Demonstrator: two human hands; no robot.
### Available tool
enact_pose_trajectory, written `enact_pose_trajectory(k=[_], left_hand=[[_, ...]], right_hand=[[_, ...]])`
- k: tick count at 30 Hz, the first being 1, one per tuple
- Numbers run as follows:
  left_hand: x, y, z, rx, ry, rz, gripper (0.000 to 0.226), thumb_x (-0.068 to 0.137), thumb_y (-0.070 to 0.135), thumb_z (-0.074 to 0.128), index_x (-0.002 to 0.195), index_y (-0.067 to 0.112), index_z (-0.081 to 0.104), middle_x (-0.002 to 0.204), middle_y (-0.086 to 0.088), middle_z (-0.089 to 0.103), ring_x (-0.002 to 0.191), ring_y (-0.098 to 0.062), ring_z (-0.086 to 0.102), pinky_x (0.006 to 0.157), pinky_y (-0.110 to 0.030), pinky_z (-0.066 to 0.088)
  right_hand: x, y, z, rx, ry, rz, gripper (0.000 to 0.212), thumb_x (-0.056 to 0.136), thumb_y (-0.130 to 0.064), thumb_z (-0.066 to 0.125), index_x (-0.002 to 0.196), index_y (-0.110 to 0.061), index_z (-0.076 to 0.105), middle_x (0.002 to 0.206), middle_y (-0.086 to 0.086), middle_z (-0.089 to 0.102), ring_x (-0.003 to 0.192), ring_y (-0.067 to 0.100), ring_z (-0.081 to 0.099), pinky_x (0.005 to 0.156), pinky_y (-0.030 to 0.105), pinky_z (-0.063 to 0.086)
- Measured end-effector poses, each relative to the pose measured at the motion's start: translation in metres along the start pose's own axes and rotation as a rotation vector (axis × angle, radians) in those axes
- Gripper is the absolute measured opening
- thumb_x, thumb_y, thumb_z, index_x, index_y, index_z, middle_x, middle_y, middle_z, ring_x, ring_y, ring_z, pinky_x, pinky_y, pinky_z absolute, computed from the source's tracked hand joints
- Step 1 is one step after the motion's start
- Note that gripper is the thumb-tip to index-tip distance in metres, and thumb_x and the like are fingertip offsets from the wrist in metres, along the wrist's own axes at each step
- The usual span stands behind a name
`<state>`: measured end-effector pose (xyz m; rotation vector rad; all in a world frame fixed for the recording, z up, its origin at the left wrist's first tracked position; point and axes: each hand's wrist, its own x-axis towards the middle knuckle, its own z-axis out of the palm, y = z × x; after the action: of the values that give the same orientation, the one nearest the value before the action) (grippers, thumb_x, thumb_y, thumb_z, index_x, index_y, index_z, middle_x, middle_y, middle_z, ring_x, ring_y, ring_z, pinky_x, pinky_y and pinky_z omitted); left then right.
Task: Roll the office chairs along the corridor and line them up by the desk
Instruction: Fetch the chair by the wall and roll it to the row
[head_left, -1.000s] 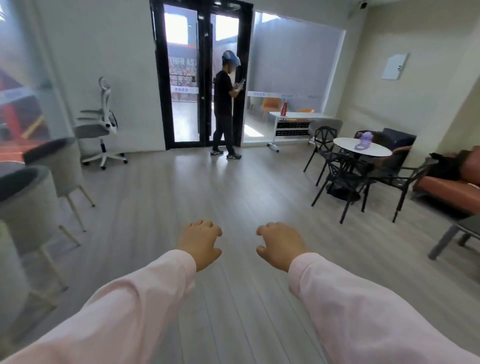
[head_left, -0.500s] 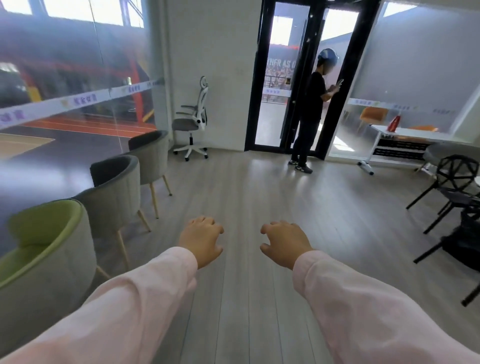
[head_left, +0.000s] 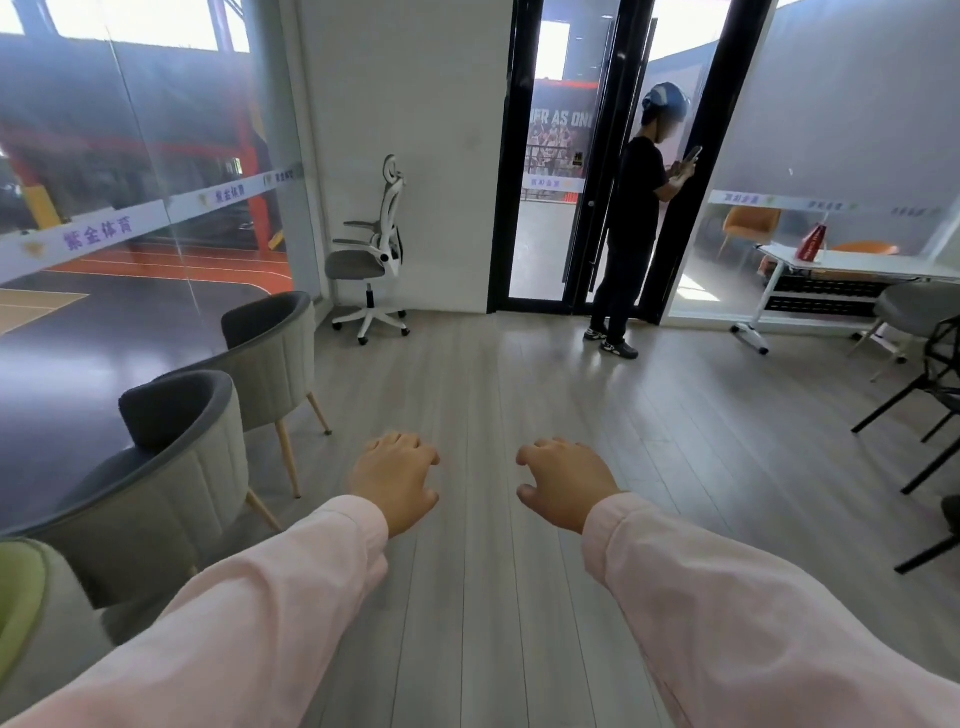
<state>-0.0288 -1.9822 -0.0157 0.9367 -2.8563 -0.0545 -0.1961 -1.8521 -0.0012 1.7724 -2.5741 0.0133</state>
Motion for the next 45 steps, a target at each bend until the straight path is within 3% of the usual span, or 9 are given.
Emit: enact_pose_trajectory(k=[7,14,23,35,45], left_hand=[[0.170,-0.017,0.038,0.026,-0.017,0.003,0.042,0.087,0.036,0.051,0.128,0.024,0.049,0.128,0.002,0.050,0.122,-0.017,0.040,0.104,-0.030,0.026],[0.360,-0.040,0.036,0.025,0.007,-0.086,0.042,0.086,0.036,0.052,0.127,0.025,0.049,0.127,0.002,0.050,0.122,-0.017,0.041,0.102,-0.029,0.028],[0.536,-0.126,0.067,-0.018,-0.014,-0.177,0.042,0.086,0.035,0.053,0.126,0.023,0.049,0.127,0.000,0.049,0.121,-0.018,0.043,0.099,-0.029,0.032],[0.842,-0.280,0.081,-0.072,-0.002,-0.136,0.042,0.086,0.033,0.053,0.127,0.022,0.048,0.126,0.001,0.050,0.119,-0.017,0.043,0.097,-0.029,0.034],[1.075,-0.326,0.116,-0.054,-0.050,-0.059,0.041,0.086,0.032,0.052,0.126,0.021,0.048,0.126,0.000,0.050,0.118,-0.019,0.043,0.097,-0.031,0.035]], right_hand=[[0.156,0.088,0.027,0.011,-0.013,-0.005,0.033,0.091,-0.033,0.049,0.119,-0.016,0.057,0.114,0.002,0.061,0.104,0.022,0.056,0.090,0.033,0.044],[0.342,0.181,0.003,-0.020,0.032,-0.052,0.032,0.090,-0.030,0.048,0.117,-0.014,0.058,0.112,0.003,0.063,0.103,0.023,0.057,0.089,0.033,0.045],[0.544,0.218,0.022,-0.015,-0.024,-0.104,0.039,0.091,-0.033,0.050,0.126,-0.017,0.053,0.121,0.003,0.059,0.112,0.024,0.054,0.094,0.035,0.044],[0.871,0.247,0.014,0.004,0.000,-0.062,0.039,0.091,-0.033,0.050,0.127,-0.017,0.051,0.120,0.002,0.060,0.108,0.022,0.056,0.092,0.033,0.045],[1.076,0.339,0.031,0.029,-0.062,0.016,0.042,0.093,-0.032,0.050,0.132,-0.017,0.047,0.126,0.003,0.056,0.114,0.022,0.053,0.095,0.033,0.041]])
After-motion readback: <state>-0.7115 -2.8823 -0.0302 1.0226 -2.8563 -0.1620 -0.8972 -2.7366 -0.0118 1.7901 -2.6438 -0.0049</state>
